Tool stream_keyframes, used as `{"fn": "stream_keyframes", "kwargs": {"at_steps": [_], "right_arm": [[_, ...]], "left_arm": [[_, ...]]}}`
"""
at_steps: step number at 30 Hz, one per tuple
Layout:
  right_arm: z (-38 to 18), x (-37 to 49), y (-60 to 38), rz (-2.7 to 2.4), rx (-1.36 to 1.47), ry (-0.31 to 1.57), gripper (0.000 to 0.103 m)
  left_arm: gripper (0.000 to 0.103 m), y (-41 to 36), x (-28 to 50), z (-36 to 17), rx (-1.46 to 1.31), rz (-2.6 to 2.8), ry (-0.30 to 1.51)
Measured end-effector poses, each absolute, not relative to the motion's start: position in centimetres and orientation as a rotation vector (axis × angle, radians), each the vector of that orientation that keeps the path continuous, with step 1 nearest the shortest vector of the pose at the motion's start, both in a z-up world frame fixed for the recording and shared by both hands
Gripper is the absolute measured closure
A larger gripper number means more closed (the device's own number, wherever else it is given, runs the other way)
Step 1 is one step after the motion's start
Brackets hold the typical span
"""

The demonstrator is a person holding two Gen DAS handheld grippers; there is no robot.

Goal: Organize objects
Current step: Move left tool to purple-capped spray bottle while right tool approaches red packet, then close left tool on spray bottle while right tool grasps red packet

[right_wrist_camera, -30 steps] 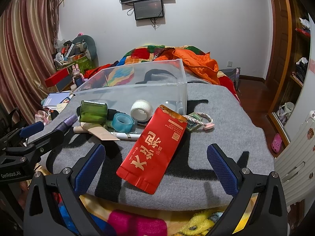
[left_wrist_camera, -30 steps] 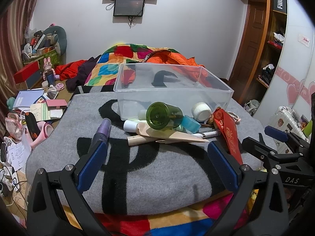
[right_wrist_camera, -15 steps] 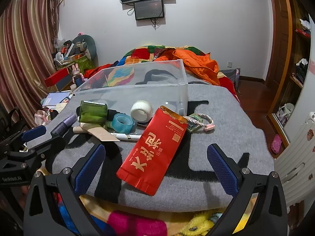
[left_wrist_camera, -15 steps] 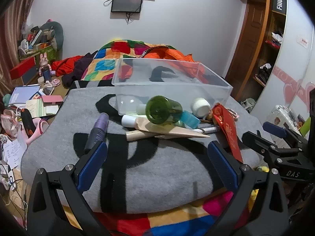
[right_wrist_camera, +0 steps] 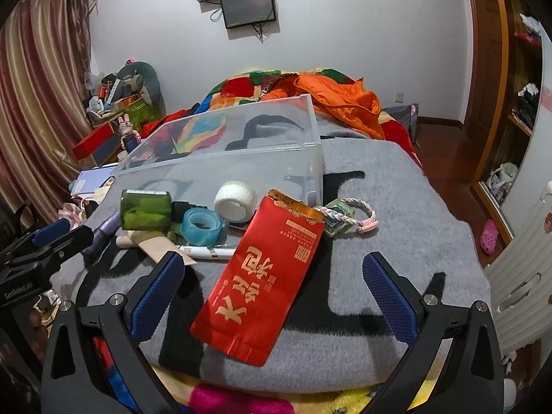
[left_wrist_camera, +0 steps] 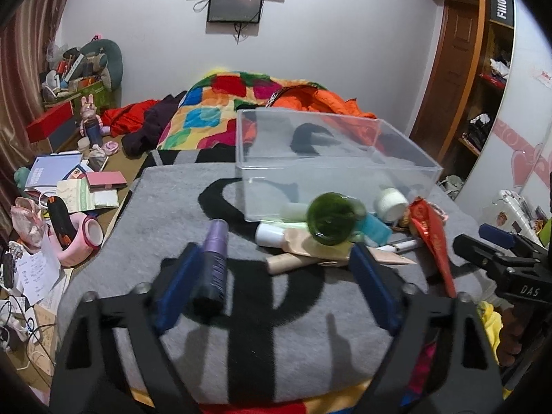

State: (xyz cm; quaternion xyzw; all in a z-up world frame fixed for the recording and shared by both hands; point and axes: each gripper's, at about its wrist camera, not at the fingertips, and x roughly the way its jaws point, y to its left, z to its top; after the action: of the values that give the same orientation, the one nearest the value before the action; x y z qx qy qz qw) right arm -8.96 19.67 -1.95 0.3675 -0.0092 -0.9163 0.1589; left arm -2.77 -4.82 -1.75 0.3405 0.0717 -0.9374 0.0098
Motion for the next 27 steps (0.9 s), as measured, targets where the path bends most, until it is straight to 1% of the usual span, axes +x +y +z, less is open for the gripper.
{"fn": "stream_keyframes", "kwargs": {"at_steps": [3, 5, 9, 13, 14, 15, 16, 18, 20, 21, 22, 23, 24, 26, 27], "right_arm": [[-2.2, -9.6, 19.6, -2.623, 1.077, -0.038, 0.0], [-2.5, -10.2, 19.8, -2.633, 1.096, -0.058, 0.0], [-3.1, -11.6, 20.6, -2.65, 1.139, -0.109, 0.001], [-3.8, -12.4, 20.9, -2.631, 1.174, -0.156, 0.001], [-4.0, -12.6, 20.8, -2.626, 1.184, -0.169, 0.003], [-4.2, -12.7, 20.8, -2.625, 1.19, -0.176, 0.005], [-4.3, -12.9, 20.8, -2.621, 1.198, -0.181, 0.01], [-4.5, -13.4, 20.6, -2.613, 1.207, -0.191, 0.014], [-4.8, -13.8, 20.4, -2.614, 1.211, -0.195, 0.023], [-4.8, -13.8, 20.3, -2.611, 1.212, -0.196, 0.025], [-4.9, -13.9, 20.2, -2.607, 1.212, -0.196, 0.03], [-5.0, -13.8, 20.0, -2.602, 1.211, -0.186, 0.038], [-5.1, -13.7, 19.8, -2.597, 1.207, -0.174, 0.041], [-5.1, -13.3, 19.5, -2.604, 1.188, -0.144, 0.046], [-5.0, -13.2, 19.5, -2.611, 1.179, -0.133, 0.048]], "left_arm": [[0.019, -5.9, -3.7, -2.2, 1.082, -2.899, 0.23], [0.026, -6.4, -4.1, -2.6, 1.091, -2.88, 0.216], [0.034, -7.6, -4.8, -3.6, 1.132, -2.852, 0.221], [0.047, -8.6, -5.3, -5.1, 1.179, -2.818, 0.238], [0.054, -8.9, -5.5, -5.4, 1.19, -2.811, 0.247], [0.057, -9.1, -5.5, -5.8, 1.203, -2.804, 0.259], [0.061, -9.3, -5.7, -6.1, 1.219, -2.796, 0.273], [0.065, -9.6, -5.7, -6.5, 1.227, -2.787, 0.287], [0.066, -9.6, -5.7, -6.7, 1.215, -2.785, 0.268], [0.066, -9.5, -5.7, -6.7, 1.212, -2.786, 0.262], [0.067, -9.5, -5.6, -6.7, 1.207, -2.788, 0.257], [0.069, -9.4, -5.6, -6.7, 1.203, -2.79, 0.258], [0.07, -9.4, -5.6, -6.8, 1.202, -2.792, 0.259], [0.077, -9.4, -5.6, -6.8, 1.199, -2.794, 0.262], [0.078, -9.3, -5.5, -6.8, 1.198, -2.795, 0.264]]}}
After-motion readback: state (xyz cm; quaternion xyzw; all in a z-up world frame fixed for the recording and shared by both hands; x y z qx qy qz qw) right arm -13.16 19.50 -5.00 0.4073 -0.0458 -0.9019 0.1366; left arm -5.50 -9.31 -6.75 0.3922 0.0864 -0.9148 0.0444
